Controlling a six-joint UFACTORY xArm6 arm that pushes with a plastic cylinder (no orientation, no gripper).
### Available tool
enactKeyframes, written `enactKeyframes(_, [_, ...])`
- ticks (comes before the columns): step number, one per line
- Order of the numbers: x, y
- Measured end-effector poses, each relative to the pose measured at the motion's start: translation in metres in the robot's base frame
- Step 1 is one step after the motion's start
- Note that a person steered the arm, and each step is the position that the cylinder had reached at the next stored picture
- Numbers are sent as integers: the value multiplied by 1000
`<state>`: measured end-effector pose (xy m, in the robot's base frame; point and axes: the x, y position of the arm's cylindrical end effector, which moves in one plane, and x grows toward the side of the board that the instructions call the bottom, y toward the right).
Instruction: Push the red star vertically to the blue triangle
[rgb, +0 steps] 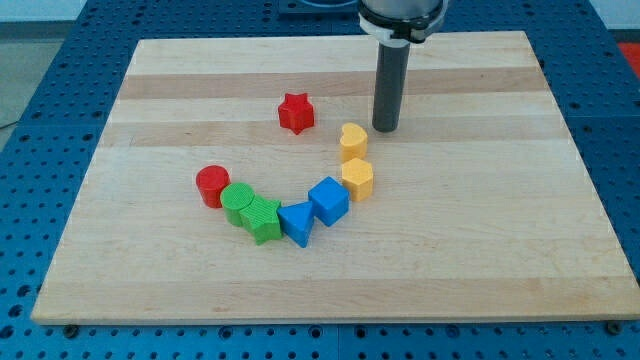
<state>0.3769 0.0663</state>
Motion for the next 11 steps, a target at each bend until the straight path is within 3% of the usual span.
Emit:
enactKeyframes(2, [-24,-57])
enactKeyframes(4, [8,-99])
enactKeyframes(7, [45,-86])
enactKeyframes(8, [38,-88])
enactKeyframes(9, [-2,-85])
enactKeyframes(10, [-1,-60])
enactKeyframes(11, [30,-39])
